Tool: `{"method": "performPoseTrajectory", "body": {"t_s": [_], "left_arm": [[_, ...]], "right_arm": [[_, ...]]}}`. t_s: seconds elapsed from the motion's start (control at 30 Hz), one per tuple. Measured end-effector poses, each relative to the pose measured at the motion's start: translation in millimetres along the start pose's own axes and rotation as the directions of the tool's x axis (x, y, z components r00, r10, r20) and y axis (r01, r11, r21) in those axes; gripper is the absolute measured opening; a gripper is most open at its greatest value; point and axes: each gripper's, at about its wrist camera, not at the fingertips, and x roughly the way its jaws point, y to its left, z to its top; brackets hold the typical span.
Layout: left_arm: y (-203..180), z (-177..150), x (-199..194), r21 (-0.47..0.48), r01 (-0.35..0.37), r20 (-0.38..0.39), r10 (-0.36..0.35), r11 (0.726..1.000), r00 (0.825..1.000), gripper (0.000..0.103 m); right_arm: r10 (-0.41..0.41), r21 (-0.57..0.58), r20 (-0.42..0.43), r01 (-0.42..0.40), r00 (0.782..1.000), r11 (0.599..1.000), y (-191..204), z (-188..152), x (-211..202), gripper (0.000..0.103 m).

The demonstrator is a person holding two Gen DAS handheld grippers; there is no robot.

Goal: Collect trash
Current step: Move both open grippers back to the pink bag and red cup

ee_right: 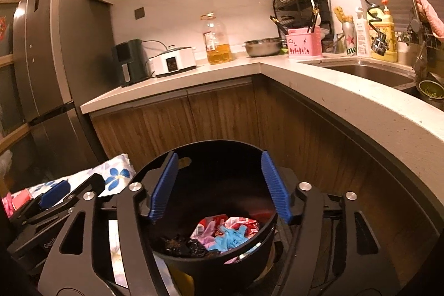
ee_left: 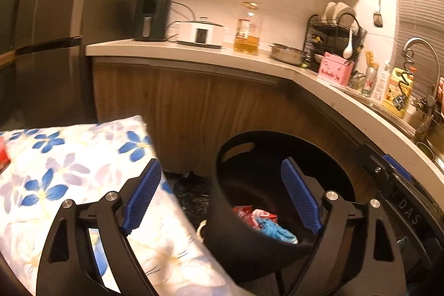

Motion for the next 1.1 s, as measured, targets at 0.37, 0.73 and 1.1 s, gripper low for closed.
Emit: {"method": "performPoseTrajectory", "body": {"t_s": [0.37,0.73,1.1], "left_arm": [[61,-18,-59,-0.073,-0.205,0.011,0.206,0.976,0.979,0.094],[154,-33,-120,-0.15,-0.413,0.033,0.422,0.898,0.906,0.094],[224,-41,-159,-0.21,-0.524,0.022,0.539,0.826,0.842,0.094]], "right_arm": [[0.091,-0.026,0.003,-0.091,0.996,0.996,46,-14,-32,0.078],[0.235,-0.069,-0.057,-0.239,0.97,0.969,134,-46,-47,0.079],[0.339,-0.123,-0.093,-0.348,0.936,0.929,225,-71,-54,0.079]]}}
